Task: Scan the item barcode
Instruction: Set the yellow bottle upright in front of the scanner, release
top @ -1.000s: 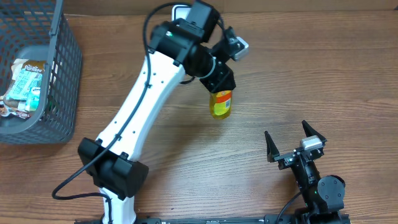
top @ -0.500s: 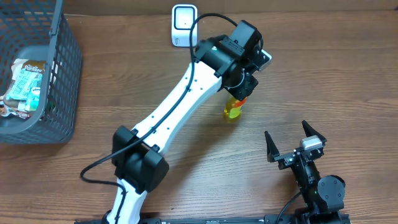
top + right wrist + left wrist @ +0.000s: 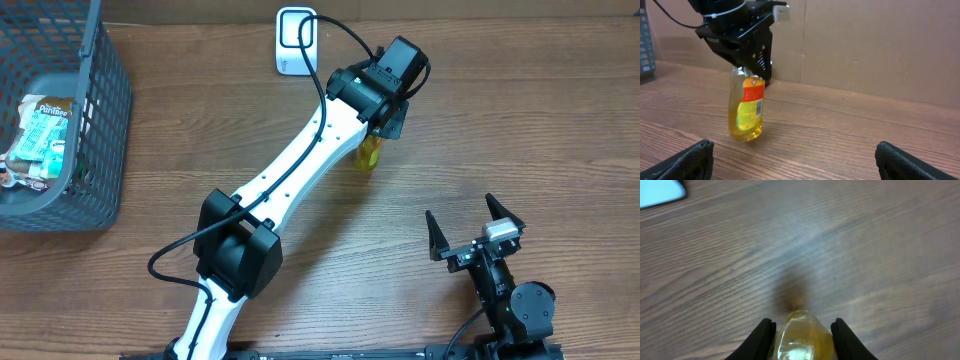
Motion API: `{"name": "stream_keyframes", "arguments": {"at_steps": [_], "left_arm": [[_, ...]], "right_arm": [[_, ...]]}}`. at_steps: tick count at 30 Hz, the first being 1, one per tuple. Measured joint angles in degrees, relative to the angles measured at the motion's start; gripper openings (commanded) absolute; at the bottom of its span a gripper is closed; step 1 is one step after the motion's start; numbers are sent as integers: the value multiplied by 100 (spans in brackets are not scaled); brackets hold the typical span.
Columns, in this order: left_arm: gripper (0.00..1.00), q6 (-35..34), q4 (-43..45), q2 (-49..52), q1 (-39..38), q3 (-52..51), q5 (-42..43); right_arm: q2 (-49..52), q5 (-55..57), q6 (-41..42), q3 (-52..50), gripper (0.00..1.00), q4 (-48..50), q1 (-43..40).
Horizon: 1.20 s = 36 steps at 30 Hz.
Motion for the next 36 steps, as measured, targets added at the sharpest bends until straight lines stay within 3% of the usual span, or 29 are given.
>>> {"name": "stream_keyframes", "arguments": {"at_steps": [6,13,15,20,23,26,36], "left_arm": [[7,-772,409,0,-127,-361,-555],[10,-1189,861,0,-214,-839,-697],[17,-1235,946,0,-214,-916,-699],[59,-1281,944,0,-214,-949,-726],[68,-1344,879,0,-214,-949,-721],[85,-1320,765,0,-214,-949,-713],[92,-498,557,0,-208,-664,-693]], "right_arm": [[0,2,-2,0,100,0,0],[0,0,2,0,100,0,2],[0,2,2,0,100,0,0],[0,2,2,0,100,-2,2],[0,-2,0,0,100,2,0],[0,2,0,0,100,0,0],[0,2,2,0,100,0,0]]}}
